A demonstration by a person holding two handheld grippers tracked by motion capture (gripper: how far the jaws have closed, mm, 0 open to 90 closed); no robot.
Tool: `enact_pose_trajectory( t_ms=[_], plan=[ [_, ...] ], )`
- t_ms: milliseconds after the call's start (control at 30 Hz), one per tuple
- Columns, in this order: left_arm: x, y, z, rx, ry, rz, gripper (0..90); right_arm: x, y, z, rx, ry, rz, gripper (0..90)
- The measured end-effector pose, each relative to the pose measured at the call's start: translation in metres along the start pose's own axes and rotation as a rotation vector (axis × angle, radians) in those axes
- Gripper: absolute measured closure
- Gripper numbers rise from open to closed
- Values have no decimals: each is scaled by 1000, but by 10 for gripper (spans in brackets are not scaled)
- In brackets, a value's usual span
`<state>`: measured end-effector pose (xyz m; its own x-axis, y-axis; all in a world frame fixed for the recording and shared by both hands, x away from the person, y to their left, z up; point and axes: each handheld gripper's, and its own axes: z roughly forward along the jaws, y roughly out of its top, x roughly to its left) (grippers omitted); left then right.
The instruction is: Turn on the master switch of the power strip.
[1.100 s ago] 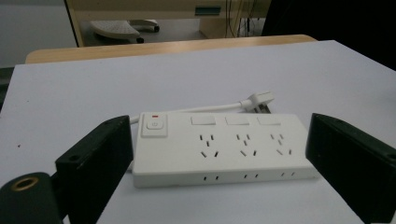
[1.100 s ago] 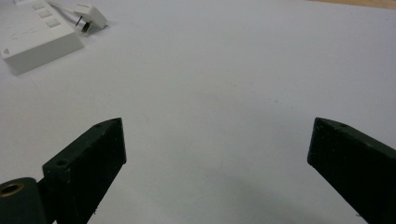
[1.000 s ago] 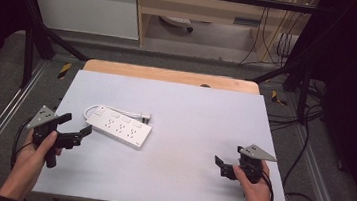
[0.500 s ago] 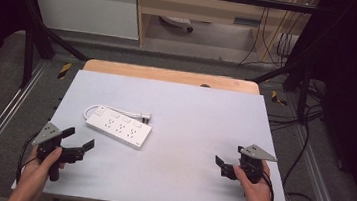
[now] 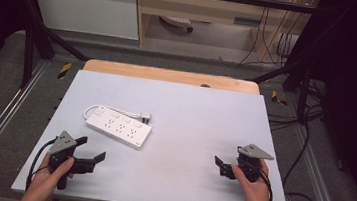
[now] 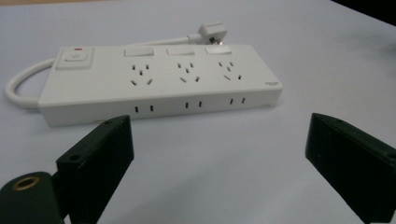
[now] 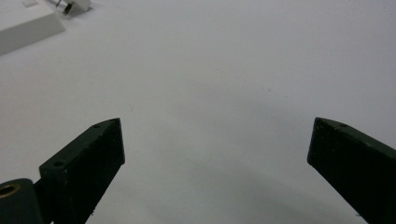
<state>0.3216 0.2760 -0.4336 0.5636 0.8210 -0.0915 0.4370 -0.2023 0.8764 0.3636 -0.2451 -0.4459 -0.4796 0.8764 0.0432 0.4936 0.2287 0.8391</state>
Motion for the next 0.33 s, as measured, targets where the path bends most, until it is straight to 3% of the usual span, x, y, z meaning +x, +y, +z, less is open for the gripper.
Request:
enact_pose_trajectory(
  t_ms=[100,167,333],
  plan=[
    [-4,2,1,-10,-7,3,73,-1,-2,7,29,-16,-5,41],
    [-3,2,1,3,18,-5,73,-3,-3,13,59,-31,-13,41],
    [7,2,-5,-26,74,-49,78,-4,-4,27,180,-72,8,34]
  ],
)
